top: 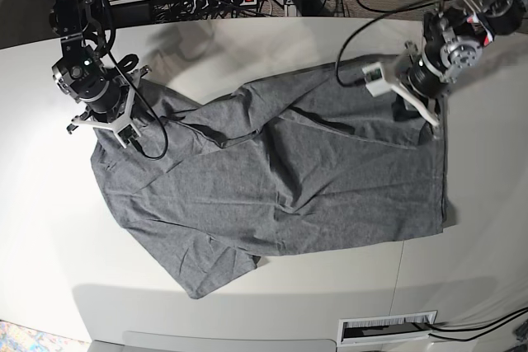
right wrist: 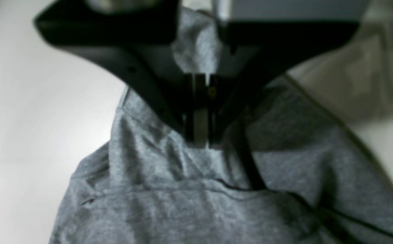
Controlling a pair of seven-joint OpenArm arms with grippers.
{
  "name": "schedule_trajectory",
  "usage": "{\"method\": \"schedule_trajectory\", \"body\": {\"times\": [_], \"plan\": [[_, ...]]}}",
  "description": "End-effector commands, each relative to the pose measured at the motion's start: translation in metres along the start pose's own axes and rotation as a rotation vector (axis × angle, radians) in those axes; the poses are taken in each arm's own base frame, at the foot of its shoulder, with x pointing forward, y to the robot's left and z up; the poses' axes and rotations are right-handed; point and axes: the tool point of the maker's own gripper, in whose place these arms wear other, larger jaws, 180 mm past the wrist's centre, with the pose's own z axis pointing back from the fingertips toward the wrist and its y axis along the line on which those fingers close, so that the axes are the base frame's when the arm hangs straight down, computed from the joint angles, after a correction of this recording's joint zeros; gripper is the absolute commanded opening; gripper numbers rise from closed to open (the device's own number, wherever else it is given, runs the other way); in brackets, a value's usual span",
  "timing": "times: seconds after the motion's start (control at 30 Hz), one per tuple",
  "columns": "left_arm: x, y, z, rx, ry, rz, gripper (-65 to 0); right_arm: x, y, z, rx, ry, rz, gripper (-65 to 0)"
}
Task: Fold the T-shirt properly
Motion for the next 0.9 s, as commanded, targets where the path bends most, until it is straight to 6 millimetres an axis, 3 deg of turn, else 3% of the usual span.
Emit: {"method": "schedule_trajectory", "body": {"times": [0.0, 0.1, 0.3, 0.63, 0.87], "plan": [[-0.005, 0.020, -0.001, 0.053, 0.010, -0.015, -52.0, 0.008, -0.013, 0.004, -0.033, -0.027, 0.006, -65.0], [-0.019, 0.028, -0.012, 0.032, 0.038, 0.057, -45.1, 0.007, -0.013, 0.004, -0.033, -0.025, 0.006, -65.0], [-0.050, 0.003, -0.025, -0.179, 0.129, 0.201, -44.7, 0.008, -0.013, 0.004, -0.033, -0.026, 0.006, -65.0], [-0.047, -0.001, -0.025, -0.250, 0.130, 0.281, -42.8, 0.009, -0.013, 0.004, -0.033, -0.036, 0.007, -65.0], [-0.052, -0.018, -0.033, -0.308, 0.123, 0.341, -42.8, 0.010, -0.013, 0.004, -0.034, -0.037, 0.007, -65.0]]}}
